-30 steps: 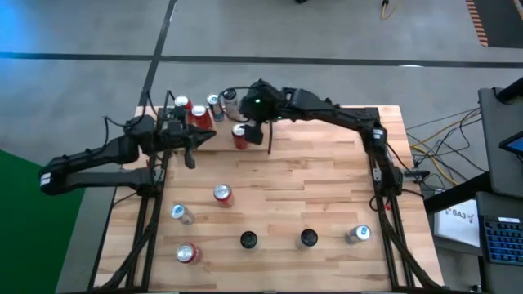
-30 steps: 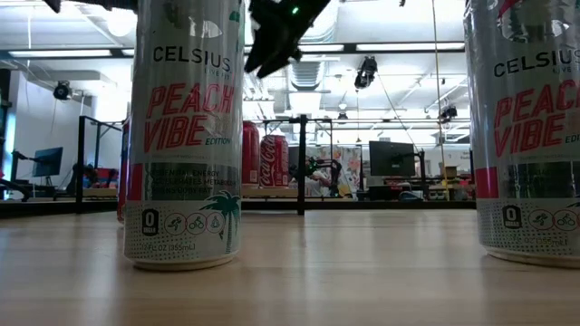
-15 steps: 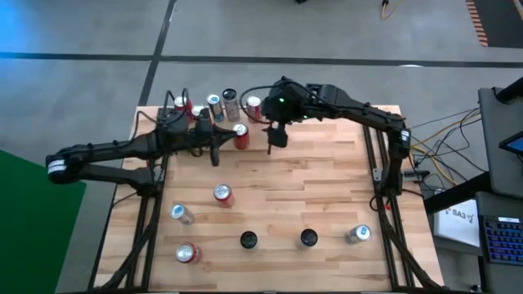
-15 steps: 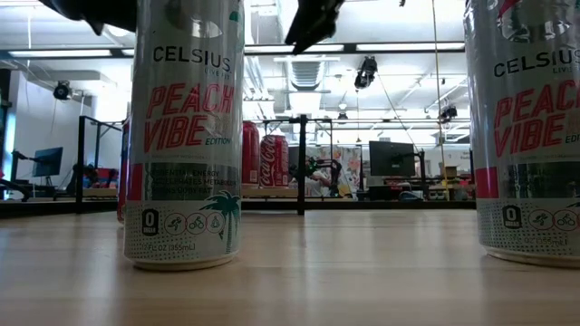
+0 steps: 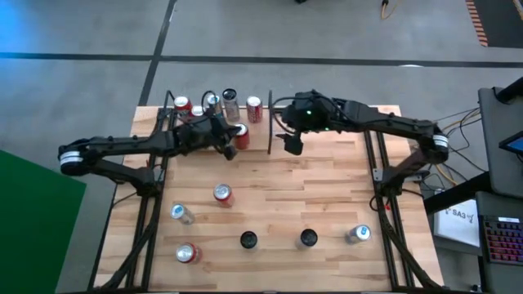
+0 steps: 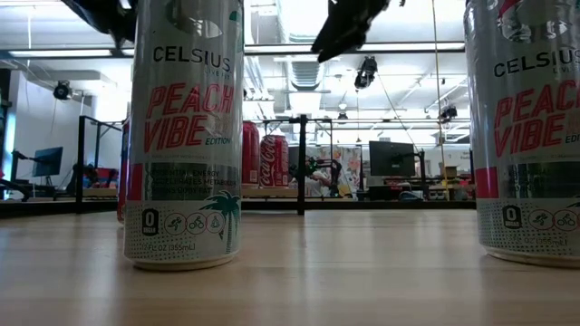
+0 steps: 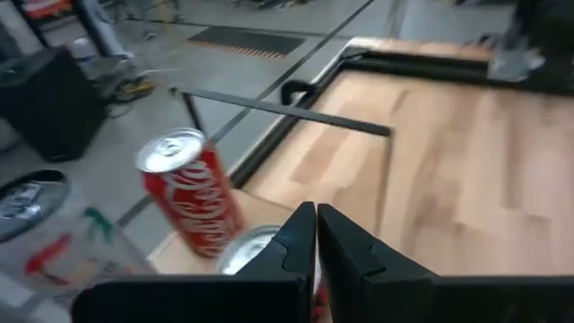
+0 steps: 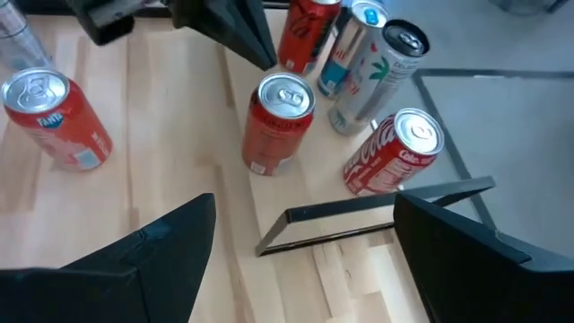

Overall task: Place canned beverage on shelf
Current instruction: Put the red black soda can on the shelf aligned with the other red black soda can

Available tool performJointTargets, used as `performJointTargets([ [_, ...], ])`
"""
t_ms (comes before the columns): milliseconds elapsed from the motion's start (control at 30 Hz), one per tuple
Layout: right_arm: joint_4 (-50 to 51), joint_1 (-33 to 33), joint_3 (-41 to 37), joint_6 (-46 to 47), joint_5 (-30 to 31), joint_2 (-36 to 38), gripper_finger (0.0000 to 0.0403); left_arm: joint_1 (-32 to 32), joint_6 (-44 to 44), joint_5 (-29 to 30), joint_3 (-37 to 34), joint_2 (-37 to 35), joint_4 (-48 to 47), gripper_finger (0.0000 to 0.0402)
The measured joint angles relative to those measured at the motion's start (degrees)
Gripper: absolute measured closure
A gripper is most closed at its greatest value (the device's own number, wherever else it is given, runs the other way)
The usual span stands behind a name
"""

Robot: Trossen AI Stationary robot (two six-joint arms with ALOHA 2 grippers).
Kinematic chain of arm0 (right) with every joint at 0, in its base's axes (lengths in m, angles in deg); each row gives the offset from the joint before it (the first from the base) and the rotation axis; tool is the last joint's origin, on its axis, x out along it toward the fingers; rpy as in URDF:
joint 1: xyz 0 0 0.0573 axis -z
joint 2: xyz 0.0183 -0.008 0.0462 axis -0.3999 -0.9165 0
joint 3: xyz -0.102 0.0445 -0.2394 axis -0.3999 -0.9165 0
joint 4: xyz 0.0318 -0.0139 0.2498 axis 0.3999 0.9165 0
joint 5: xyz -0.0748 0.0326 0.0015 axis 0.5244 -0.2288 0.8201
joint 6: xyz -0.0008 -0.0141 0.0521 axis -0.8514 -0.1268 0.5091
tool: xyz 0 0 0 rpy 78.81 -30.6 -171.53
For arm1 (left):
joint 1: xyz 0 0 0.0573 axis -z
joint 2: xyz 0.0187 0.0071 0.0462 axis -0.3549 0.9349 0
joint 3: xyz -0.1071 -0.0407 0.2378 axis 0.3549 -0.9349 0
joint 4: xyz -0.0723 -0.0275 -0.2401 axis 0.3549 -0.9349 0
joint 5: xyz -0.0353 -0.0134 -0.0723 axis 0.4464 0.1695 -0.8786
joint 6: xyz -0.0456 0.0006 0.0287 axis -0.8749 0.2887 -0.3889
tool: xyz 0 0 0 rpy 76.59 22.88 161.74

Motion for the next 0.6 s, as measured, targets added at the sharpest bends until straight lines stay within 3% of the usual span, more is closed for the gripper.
performJointTargets([
  [167,-5.1,0.0,-6.0,0.0,0.4,4.4,0.0074,-0.2,2.1,2.7,3.4,4.4,-3.3,0.0402],
  [400,-5.7,0.0,-8.6,0.0,0.4,7.1,0.0074,-0.2,3.0,8.6,6.9,8.0,-10.0,0.0402],
  [600,-5.7,0.0,-9.2,0.0,0.5,7.1,0.0074,-0.2,2.9,8.9,7.0,8.1,-12.7,0.0402],
])
